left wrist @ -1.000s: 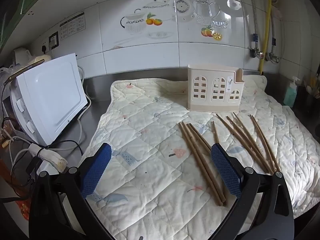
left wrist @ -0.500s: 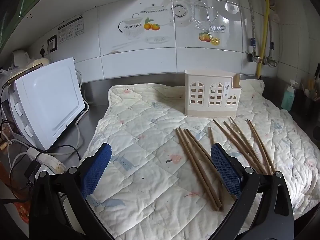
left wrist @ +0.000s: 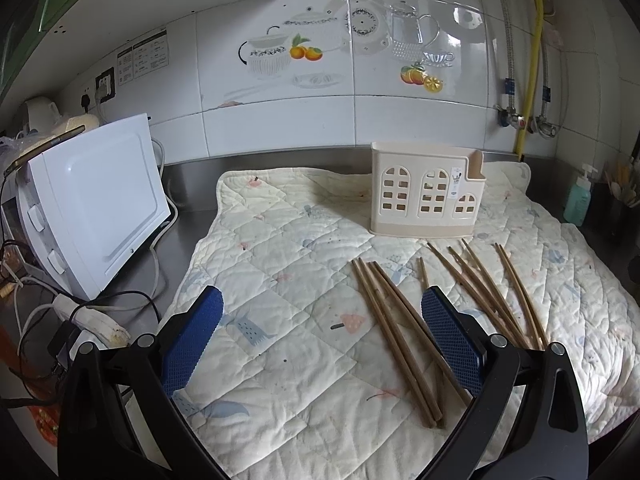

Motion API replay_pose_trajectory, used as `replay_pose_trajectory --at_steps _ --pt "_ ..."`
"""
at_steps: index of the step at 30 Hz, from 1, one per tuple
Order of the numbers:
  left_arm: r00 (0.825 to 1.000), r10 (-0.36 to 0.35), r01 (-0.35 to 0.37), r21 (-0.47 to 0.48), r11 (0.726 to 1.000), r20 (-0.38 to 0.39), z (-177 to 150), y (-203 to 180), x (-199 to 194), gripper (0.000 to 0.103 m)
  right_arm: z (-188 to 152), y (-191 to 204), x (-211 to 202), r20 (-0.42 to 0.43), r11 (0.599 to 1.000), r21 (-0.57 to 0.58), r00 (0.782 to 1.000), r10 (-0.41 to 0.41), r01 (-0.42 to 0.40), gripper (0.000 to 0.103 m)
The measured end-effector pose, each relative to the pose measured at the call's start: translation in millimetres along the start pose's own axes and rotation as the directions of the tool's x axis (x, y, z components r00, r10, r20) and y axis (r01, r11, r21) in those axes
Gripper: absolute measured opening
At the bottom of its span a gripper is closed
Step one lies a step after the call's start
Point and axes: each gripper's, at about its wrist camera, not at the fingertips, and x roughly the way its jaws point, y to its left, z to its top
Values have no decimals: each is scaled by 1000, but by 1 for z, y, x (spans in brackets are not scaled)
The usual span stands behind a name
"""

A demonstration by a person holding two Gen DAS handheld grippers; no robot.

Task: Organize utensils

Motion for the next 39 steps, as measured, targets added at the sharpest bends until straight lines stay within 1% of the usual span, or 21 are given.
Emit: replay_pose_trajectory --at_steps 11,22,32,39 --pt "1000 16 -16 0 1000 10 2 0 -1 98 -2 1 2 0 1000 2 1000 5 -5 97" --pt "1000 7 -7 -16 1000 -19 -3 1 3 98 -7 0 5 -11 1000 7 1000 6 -6 97" --pt "996 -24 22 -17 1000 -89 -15 -3 12 98 -14 -2 13 -46 1000 4 999 -4 4 96" --pt "986 -48 49 3 999 -163 -31 -18 22 95 -20 -5 19 -71 1000 9 997 -7 8 96"
